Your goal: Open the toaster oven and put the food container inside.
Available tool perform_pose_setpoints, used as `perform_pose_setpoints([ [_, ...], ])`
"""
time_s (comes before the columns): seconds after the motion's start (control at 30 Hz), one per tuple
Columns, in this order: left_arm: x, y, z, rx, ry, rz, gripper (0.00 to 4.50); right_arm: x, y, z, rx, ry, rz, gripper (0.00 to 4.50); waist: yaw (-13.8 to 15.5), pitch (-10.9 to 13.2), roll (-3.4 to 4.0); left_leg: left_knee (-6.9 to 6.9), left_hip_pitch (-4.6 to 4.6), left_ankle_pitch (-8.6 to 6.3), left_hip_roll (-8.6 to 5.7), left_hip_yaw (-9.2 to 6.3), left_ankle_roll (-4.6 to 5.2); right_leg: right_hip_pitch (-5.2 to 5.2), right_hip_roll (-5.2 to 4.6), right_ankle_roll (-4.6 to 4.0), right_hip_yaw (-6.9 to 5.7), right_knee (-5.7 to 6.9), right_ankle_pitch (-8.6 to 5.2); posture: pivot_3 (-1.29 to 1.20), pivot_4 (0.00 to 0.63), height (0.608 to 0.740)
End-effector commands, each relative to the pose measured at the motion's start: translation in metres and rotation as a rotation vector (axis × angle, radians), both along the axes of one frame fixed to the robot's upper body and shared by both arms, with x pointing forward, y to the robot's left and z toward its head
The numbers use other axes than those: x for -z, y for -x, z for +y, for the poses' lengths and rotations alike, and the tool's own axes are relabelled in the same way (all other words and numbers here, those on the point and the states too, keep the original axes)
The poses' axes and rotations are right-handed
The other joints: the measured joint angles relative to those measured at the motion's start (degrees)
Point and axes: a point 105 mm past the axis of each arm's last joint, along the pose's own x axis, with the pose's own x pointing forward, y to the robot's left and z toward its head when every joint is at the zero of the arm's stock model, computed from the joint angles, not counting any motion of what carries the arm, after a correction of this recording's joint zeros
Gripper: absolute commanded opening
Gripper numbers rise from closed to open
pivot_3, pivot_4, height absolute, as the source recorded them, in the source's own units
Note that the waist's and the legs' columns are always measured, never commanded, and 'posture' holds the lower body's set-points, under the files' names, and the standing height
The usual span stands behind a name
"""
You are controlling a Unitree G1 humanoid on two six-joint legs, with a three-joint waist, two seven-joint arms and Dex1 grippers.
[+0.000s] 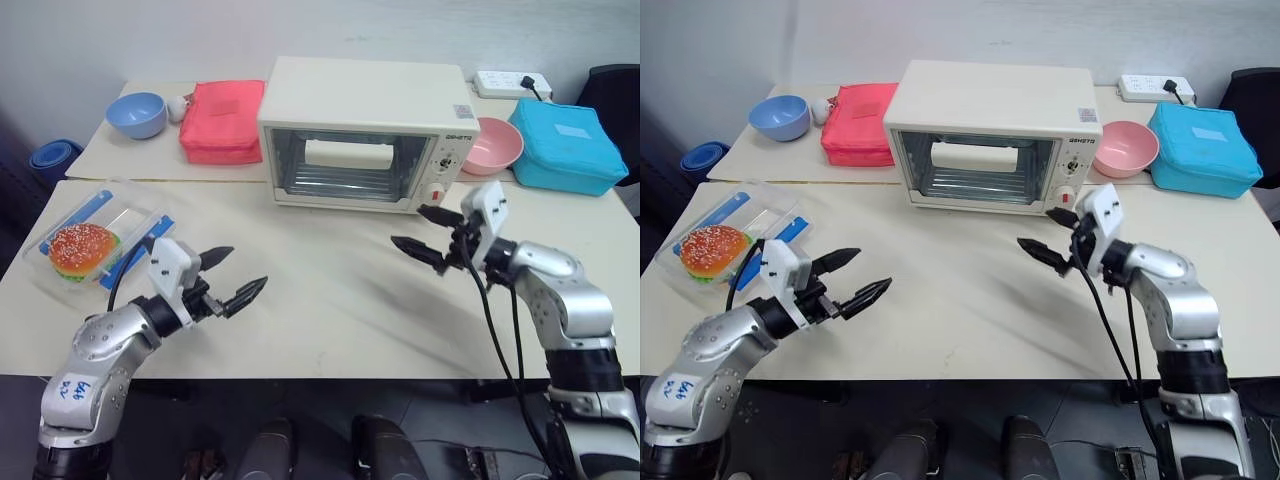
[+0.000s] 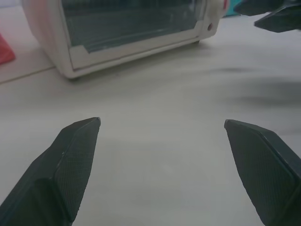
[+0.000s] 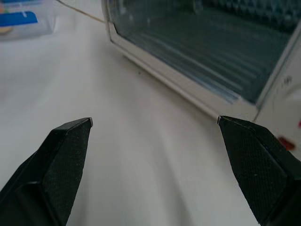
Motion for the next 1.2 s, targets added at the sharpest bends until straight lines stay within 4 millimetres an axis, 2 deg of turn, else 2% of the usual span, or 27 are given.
perform_pose_setpoints([
  [0.03, -0.035, 0.0, -0.005, 0.024, 0.041, -0.086, 4.5, -0.02, -0.013, 0.012, -0.016, -0.021, -0.052, 4.45, 0.02, 0.0, 0.0, 0.0, 0.0, 0.0, 0.0, 0.0, -0.01, -0.01, 0.0, 0.0, 0.0, 0.02, 0.0, 0.0, 0.15, 0.74],
  [0.13, -0.058, -0.003, -0.013, 0.038, 0.071, -0.152, 4.5, -0.038, -0.028, 0.022, -0.019, -0.043, -0.088, 4.45, -0.07, 0.0, -0.01, 0.03, -0.02, 0.01, -0.05, 0.08, -0.03, -0.06, 0.0, 0.03, 0.05, 0.05, 0.01, 0.0, 0.15, 0.74],
  [0.27, -0.083, -0.007, -0.016, 0.037, 0.111, -0.207, 4.5, -0.055, -0.032, 0.033, -0.073, -0.074, -0.111, 4.45, -0.19, 0.0, -0.01, 0.06, -0.16, 0.12, -0.08, 0.23, -0.22, -0.37, 0.03, 0.05, 0.19, 0.27, 0.03, 0.0, 0.15, 0.74],
  [0.37, -0.087, -0.013, -0.013, 0.004, 0.132, -0.212, 4.5, -0.06, -0.024, 0.04, -0.141, -0.088, -0.117, 4.45, -0.23, 0.0, -0.01, 0.06, -0.22, 0.12, -0.09, 0.32, -0.24, -0.47, 0.05, 0.05, 0.25, 0.32, 0.03, 0.0, 0.15, 0.74],
  [0.5, -0.085, -0.016, -0.013, -0.009, 0.128, -0.213, 4.5, -0.047, 0.002, 0.051, -0.267, -0.043, -0.098, 4.45, -0.24, 0.0, -0.01, 0.1, -0.33, 0.09, -0.11, 0.41, -0.18, -0.57, 0.04, 0.06, 0.34, 0.31, 0.03, 0.0, 0.15, 0.74],
  [0.67, -0.093, -0.025, -0.014, -0.026, 0.14, -0.236, 4.5, -0.04, 0.017, 0.058, -0.308, -0.043, -0.112, 4.45, -0.79, 0.02, -0.04, 0.12, -0.36, 0.07, -0.11, 0.49, -0.17, -0.64, 0.05, 0.08, 0.4, 0.31, 0.04, 0.0, 0.15, 0.74],
  [0.77, -0.099, -0.038, -0.015, -0.045, 0.138, -0.257, 3.92, -0.035, 0.021, 0.061, -0.314, -0.043, -0.103, 4.5, -1.03, 0.03, -0.05, 0.14, -0.35, 0.09, -0.1, 0.48, -0.18, -0.64, 0.07, 0.12, 0.39, 0.34, 0.06, 0.0, 0.15, 0.74],
  [1.0, -0.129, -0.082, -0.024, -0.081, 0.062, -0.36, 1.72, -0.019, 0.021, 0.065, -0.282, -0.049, -0.083, 4.5, -1.05, 0.04, -0.09, 0.15, -0.34, 0.14, -0.04, 0.52, -0.25, -0.66, 0.45, 0.17, 0.41, 0.38, 0.09, 0.0, 0.15, 0.74],
  [1.13, -0.118, -0.102, -0.032, -0.069, -0.111, -0.375, 0.41, -0.016, 0.019, 0.064, -0.259, -0.05, -0.084, 4.5, -1.14, 0.04, -0.08, 0.13, -0.28, 0.12, 0.06, 0.85, -0.26, -0.73, 0.67, 0.21, 0.46, 0.37, 0.12, 0.0, 0.15, 0.74],
  [1.2, -0.108, -0.106, -0.035, -0.035, -0.187, -0.372, 0.02, -0.016, 0.018, 0.062, -0.247, -0.051, -0.088, 4.5, -1.18, 0.04, -0.08, 0.13, -0.24, 0.1, 0.1, 1.03, -0.24, -0.76, 0.71, 0.22, 0.52, 0.38, 0.12, 0.0, 0.15, 0.74],
])
